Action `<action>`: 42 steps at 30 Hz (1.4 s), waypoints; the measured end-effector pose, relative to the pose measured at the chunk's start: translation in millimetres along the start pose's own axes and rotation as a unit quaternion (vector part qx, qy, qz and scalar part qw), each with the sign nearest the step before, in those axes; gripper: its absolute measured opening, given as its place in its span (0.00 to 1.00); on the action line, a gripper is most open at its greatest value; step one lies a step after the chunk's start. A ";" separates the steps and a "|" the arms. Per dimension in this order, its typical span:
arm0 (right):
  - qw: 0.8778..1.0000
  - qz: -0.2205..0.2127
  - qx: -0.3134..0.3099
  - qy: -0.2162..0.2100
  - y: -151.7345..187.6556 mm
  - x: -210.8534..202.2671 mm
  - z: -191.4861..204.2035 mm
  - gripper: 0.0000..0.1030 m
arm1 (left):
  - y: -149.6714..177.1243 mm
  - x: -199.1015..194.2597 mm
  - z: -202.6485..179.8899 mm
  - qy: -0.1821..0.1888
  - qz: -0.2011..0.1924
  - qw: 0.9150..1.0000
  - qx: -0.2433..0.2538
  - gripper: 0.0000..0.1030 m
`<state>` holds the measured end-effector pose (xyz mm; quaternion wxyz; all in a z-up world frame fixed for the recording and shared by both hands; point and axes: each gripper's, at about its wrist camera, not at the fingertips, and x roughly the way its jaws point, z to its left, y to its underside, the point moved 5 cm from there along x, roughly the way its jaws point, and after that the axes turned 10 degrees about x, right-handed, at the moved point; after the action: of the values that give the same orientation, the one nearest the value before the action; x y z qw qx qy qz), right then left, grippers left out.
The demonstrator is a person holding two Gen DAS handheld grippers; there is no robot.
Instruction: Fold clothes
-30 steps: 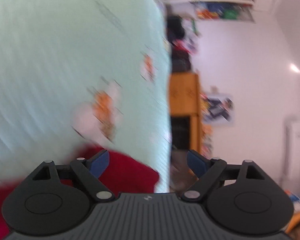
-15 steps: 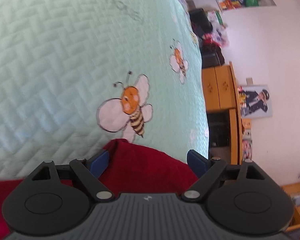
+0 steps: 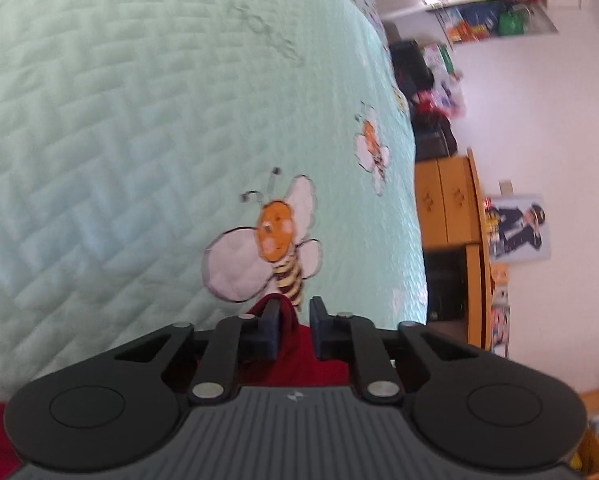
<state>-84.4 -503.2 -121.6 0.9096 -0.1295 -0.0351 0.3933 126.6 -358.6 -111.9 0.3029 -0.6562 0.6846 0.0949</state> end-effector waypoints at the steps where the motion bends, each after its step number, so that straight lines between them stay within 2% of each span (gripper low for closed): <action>1: 1.000 -0.023 0.000 -0.003 -6.0 -10.0 6.8 0.82 | 1.0 -3.2 2.0 0.002 -0.009 1.000 -0.003 0.14; 3: 0.997 -0.071 -0.006 0.004 -21.2 -31.9 18.9 0.83 | -1.6 -10.6 4.8 0.006 -0.032 0.999 -0.005 0.10; 5: 0.993 -0.110 -0.020 0.045 -39.0 -50.2 24.4 0.83 | -6.7 -16.8 6.1 0.009 -0.055 0.998 -0.004 0.10; 7: 0.987 -0.112 -0.027 0.115 -55.5 -53.8 21.9 0.82 | -7.2 -18.7 5.3 0.020 -0.053 0.998 -0.007 0.10; 8: 0.986 -0.106 -0.027 0.126 -61.7 -53.2 20.3 0.81 | -6.7 -18.9 4.5 0.027 -0.049 0.998 -0.009 0.09; 10: 0.989 -0.091 -0.027 0.116 -68.0 -49.4 19.8 0.79 | -3.7 -20.6 -2.8 0.050 -0.038 0.998 -0.006 0.10; 11: 0.990 -0.086 -0.027 0.111 -69.4 -46.6 21.0 0.79 | -2.3 -22.6 -6.9 0.049 -0.036 0.998 0.002 0.12; 12: 0.990 -0.085 -0.025 0.106 -69.7 -42.8 22.5 0.79 | -0.5 -25.9 -10.3 0.040 -0.034 0.999 0.012 0.25; 13: 0.991 -0.087 -0.019 0.102 -69.3 -41.7 21.1 0.79 | 0.6 -28.8 -12.2 0.031 -0.033 0.999 0.018 0.43; 15: 0.991 -0.093 -0.006 0.098 -68.9 -43.2 15.9 0.79 | 0.8 -32.3 -12.4 0.012 -0.027 0.999 0.020 0.64; 18: 0.989 -0.102 0.010 0.103 -64.7 -46.8 6.8 0.79 | -1.0 -30.6 -9.9 -0.008 -0.009 1.000 0.012 0.64; 27: 0.986 -0.121 0.013 0.111 -64.2 -56.0 0.7 0.79 | -3.1 -3.3 -21.2 -0.001 0.077 0.997 0.013 0.64; 29: 0.986 -0.120 0.013 0.113 -65.8 -53.4 -0.8 0.80 | -1.7 5.2 -17.9 0.012 0.086 0.996 0.001 0.58; 30: 0.986 -0.119 0.012 0.116 -67.4 -51.1 -0.9 0.80 | -1.9 9.8 -15.1 0.012 0.086 0.996 -0.007 0.46; 31: 0.986 -0.118 0.011 0.118 -69.0 -48.8 -0.8 0.80 | -1.4 12.8 -10.7 0.010 0.079 0.997 -0.018 0.25; 32: 0.985 -0.119 0.010 0.121 -70.8 -46.0 -1.0 0.80 | -1.5 13.8 -5.0 0.007 0.069 0.997 -0.029 0.13; 33: 0.984 -0.120 0.011 0.127 -73.6 -43.8 -1.3 0.80 | -1.2 13.0 0.5 0.009 0.055 0.998 -0.042 0.06; 35: 0.982 -0.125 0.016 0.142 -79.5 -39.4 -3.6 0.80 | 0.7 7.5 11.1 0.023 0.021 0.997 -0.066 0.05; 37: 0.976 -0.125 0.026 0.175 -81.9 -36.6 -14.8 0.80 | 3.6 1.4 21.7 0.036 -0.007 0.996 -0.084 0.02; 38: 0.973 -0.125 0.031 0.192 -82.9 -35.4 -20.8 0.76 | 5.7 -0.4 26.6 0.039 -0.015 0.995 -0.092 0.02; 39: 0.969 -0.130 0.036 0.206 -83.1 -37.6 -27.4 0.63 | 8.3 -1.4 30.7 0.041 -0.019 0.994 -0.099 0.01; 40: 0.965 -0.137 0.042 0.219 -83.0 -40.7 -34.3 0.55 | 10.4 -1.7 33.8 0.041 -0.022 0.993 -0.106 0.01; 42: 0.956 -0.146 0.049 0.248 -81.9 -48.4 -43.2 0.15 | 13.3 -2.6 37.3 0.040 -0.027 0.992 -0.114 0.01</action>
<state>-52.7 -601.2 -139.9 0.9425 -0.1719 0.1922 0.2125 124.5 -335.1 -143.9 0.2004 -0.7082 0.6628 0.1377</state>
